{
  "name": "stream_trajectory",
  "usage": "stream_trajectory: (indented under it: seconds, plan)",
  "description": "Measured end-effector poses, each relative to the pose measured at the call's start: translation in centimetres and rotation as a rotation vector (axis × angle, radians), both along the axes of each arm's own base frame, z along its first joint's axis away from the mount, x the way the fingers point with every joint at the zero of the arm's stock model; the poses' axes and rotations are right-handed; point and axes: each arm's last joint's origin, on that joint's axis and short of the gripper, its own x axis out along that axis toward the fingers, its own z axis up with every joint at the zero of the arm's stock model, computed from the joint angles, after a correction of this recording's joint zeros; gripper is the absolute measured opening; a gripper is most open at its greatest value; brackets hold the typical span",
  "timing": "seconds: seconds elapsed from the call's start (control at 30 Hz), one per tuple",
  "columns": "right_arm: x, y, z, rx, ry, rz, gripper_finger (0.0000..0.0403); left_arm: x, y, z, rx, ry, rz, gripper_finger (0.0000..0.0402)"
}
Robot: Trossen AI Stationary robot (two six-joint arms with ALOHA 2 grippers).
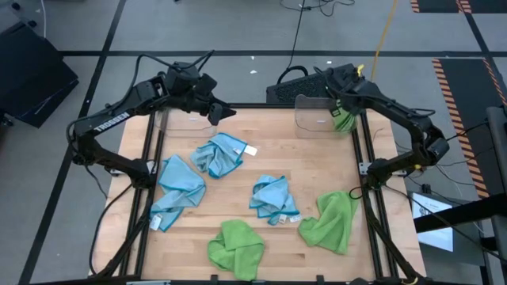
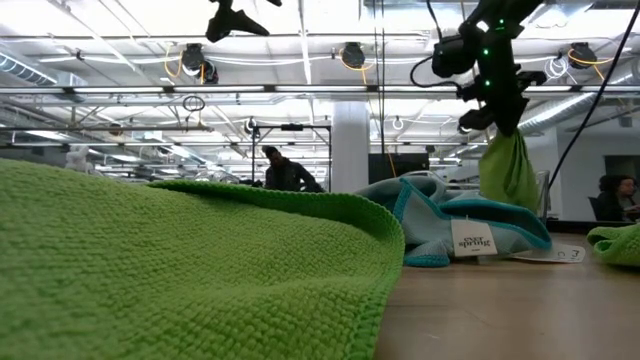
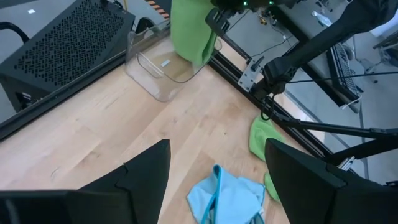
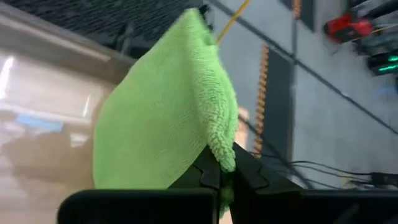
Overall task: Sort microfiber towel by color & place in baskets
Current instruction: Put the top green towel into the right transparent bin
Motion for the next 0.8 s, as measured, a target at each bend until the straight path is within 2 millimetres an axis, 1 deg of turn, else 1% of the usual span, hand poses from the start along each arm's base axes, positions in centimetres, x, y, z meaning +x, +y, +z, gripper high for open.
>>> stream_trajectory:
  seconds: [0.1, 0.43, 0.57, 0.8]
  plan:
    - [0.0, -0.2, 0.5, -0.017, -0.001, 0.001, 0.0000, 0.0, 0.0, 0.0, -0.011, -0.002, 0.006, 0.0264]
    - [-0.2, -0.1, 0.6, 0.004, 0.087, 0.050, 0.0000, 0.0, 0.0, 0.0, -0.026, -0.004, 0.015, 0.0264]
    - [0.1, -0.3, 0.5, -0.002, 0.049, 0.066, 0.0000, 0.0, 0.0, 0.0, -0.024, -0.003, 0.017, 0.0264]
    - [0.8, -0.1, -0.7, 0.017, -0.018, 0.105, 0.0000, 0.0, 0.0, 0.0, -0.023, -0.003, 0.017, 0.0264]
